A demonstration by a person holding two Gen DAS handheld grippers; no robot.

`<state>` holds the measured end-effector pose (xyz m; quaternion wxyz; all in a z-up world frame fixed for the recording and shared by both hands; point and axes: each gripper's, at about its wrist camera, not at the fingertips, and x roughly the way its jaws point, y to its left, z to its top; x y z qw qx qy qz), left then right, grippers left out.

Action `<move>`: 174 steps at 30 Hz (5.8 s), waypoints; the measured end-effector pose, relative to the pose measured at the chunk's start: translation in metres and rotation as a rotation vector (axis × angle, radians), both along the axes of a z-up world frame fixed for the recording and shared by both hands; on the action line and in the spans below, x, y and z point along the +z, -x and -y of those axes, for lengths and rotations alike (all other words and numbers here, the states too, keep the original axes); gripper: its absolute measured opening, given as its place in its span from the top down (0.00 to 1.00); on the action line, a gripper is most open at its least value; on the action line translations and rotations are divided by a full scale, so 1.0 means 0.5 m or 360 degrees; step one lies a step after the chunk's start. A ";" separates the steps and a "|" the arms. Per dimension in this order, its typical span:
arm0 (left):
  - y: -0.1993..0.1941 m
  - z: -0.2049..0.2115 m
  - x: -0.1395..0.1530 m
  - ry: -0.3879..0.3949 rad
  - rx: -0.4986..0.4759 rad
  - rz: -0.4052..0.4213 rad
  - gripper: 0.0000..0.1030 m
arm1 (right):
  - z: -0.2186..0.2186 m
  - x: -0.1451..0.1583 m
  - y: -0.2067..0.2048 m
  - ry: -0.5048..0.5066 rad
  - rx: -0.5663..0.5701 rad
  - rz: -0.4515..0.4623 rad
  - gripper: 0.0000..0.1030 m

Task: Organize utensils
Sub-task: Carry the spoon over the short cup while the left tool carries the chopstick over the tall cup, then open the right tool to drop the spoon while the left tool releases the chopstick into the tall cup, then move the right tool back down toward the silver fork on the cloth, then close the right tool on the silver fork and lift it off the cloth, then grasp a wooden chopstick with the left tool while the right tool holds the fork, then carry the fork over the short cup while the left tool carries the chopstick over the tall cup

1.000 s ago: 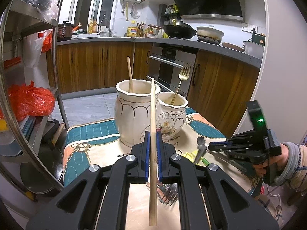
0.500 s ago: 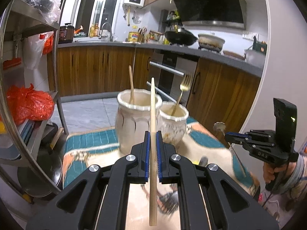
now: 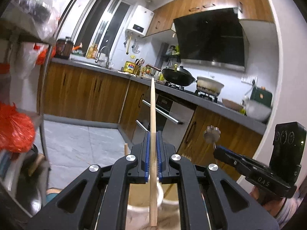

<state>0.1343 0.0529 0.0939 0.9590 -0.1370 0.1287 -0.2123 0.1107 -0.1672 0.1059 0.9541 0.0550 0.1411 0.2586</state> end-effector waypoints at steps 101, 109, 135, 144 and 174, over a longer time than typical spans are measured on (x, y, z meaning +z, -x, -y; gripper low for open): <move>0.270 -0.108 -0.126 -0.0426 0.0233 -0.0391 0.10 | -0.260 -0.297 0.232 0.1037 0.0215 -0.0321 0.88; 0.260 -0.069 -0.134 -0.0451 0.0161 -0.0428 0.11 | -0.177 -0.187 0.242 0.0854 0.0089 -0.0151 0.95; 0.238 0.169 -0.281 -0.0673 -0.0248 -0.0974 0.80 | 0.056 -0.069 0.174 0.0221 -0.0050 -0.0334 0.97; 0.223 0.186 -0.299 -0.0746 -0.0197 -0.0986 0.90 | 0.065 -0.068 0.175 0.0174 -0.0035 -0.0333 0.97; 0.161 0.050 -0.030 -0.0373 0.0002 -0.0049 0.94 | 0.027 0.057 0.100 -0.0134 0.0145 -0.0289 0.97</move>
